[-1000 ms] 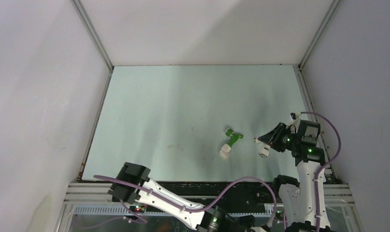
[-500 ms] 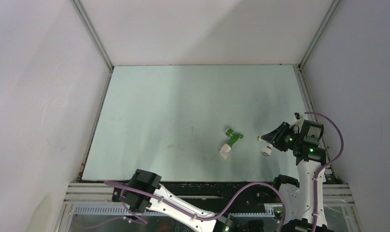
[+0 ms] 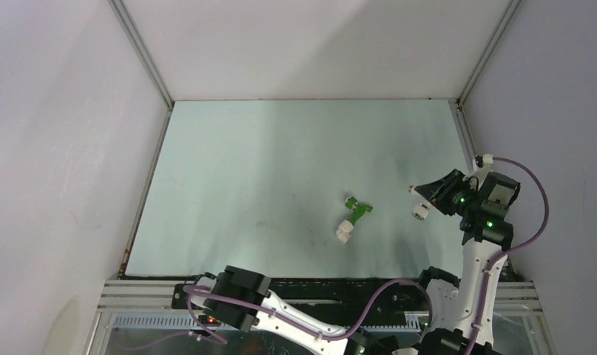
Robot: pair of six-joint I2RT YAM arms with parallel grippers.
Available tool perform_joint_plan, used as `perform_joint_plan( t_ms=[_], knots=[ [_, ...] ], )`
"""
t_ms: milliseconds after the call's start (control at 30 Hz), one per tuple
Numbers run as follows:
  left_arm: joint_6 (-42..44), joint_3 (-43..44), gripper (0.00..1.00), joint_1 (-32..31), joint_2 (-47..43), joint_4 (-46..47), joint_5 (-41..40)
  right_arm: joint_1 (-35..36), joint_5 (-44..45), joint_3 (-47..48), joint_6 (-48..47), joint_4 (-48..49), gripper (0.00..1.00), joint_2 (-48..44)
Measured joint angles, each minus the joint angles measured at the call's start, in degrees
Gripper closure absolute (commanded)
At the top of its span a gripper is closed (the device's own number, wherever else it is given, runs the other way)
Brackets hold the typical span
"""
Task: Install the water faucets
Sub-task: Pick up the adaptor at the center of the board.
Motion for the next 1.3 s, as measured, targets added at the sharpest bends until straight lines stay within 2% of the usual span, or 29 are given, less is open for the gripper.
perform_joint_plan(
  t_ms=[67,133,167,267,400,533,700,867,1033,1167,1300],
  knots=[
    [-1.4,0.0,0.33,0.2,0.7,-0.3,0.2,-0.6,-0.5,1.3,0.4,0.4,1.00,0.3],
    [-2.3,0.0,0.46,0.3,1.1,-0.7,0.6,-0.9,-0.9,2.5,0.7,0.5,1.00,0.6],
    [-2.8,0.0,0.58,0.3,1.2,-0.9,0.6,-1.0,-1.2,3.2,0.9,0.5,1.00,0.7],
    [-3.7,-0.1,0.80,0.5,1.3,-1.1,0.9,-1.0,-1.8,5.0,1.0,0.4,1.00,1.2],
    [-5.1,-4.5,0.97,1.4,-1.1,2.8,1.7,-1.0,-2.3,6.3,1.0,0.5,1.00,1.6],
    [-7.0,-14.4,1.00,5.4,-7.4,7.7,3.7,-0.8,-2.3,6.3,1.0,0.3,1.00,1.8],
    [-8.5,-26.3,1.00,15.8,-16.7,11.8,3.8,1.1,-2.5,6.3,0.4,0.4,1.00,2.8],
    [-5.8,-35.4,1.00,28.7,-32.9,12.0,1.1,5.7,-3.8,6.3,-0.9,0.2,1.00,4.5],
    [6.3,-34.5,1.00,37.1,-43.3,7.9,-7.7,14.3,-5.3,5.1,-1.6,1.2,1.00,5.9],
    [17.4,-34.8,1.00,37.7,-43.6,6.7,-13.6,19.6,-8.3,-0.8,-0.4,5.3,1.00,5.9],
    [28.0,-39.9,1.00,37.7,-45.4,8.5,-16.3,25.7,-11.0,-3.0,0.0,8.2,1.00,6.2]
  ],
)
